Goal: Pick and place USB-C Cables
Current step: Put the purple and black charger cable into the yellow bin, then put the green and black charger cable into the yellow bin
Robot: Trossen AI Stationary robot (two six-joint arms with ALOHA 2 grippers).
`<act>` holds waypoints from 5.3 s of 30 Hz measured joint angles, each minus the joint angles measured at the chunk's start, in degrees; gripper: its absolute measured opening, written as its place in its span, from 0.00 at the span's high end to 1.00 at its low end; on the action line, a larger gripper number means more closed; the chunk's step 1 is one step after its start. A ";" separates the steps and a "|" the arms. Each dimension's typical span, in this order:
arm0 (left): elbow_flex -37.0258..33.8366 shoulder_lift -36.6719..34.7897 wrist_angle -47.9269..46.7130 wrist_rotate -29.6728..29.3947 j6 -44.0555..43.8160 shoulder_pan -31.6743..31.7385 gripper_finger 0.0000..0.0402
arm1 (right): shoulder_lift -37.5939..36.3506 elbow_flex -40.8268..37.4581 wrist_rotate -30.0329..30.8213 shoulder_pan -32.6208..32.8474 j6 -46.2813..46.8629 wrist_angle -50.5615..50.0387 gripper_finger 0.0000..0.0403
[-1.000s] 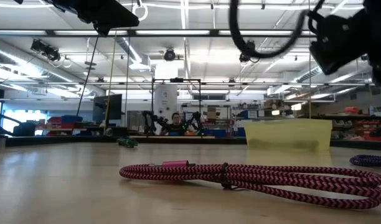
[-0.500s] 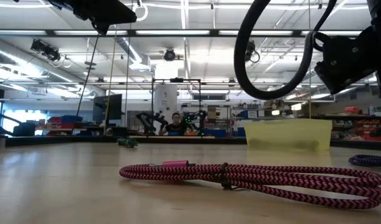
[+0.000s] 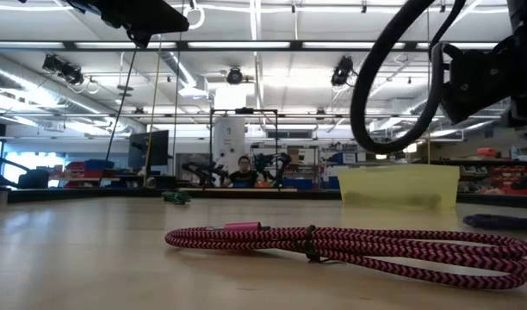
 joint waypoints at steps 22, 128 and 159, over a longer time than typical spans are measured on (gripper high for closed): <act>0.00 -0.01 0.00 -0.01 0.11 0.00 0.87 | -25.18 0.00 20.12 -30.80 -23.41 -18.83 1.00; 19.98 48.14 -33.43 -4.46 61.14 35.90 0.47 | -18.55 0.00 12.39 -4.78 -51.90 16.75 0.49; 48.72 44.98 -48.39 -9.01 27.97 24.69 0.95 | -18.55 0.00 27.18 -4.94 -35.69 0.59 0.49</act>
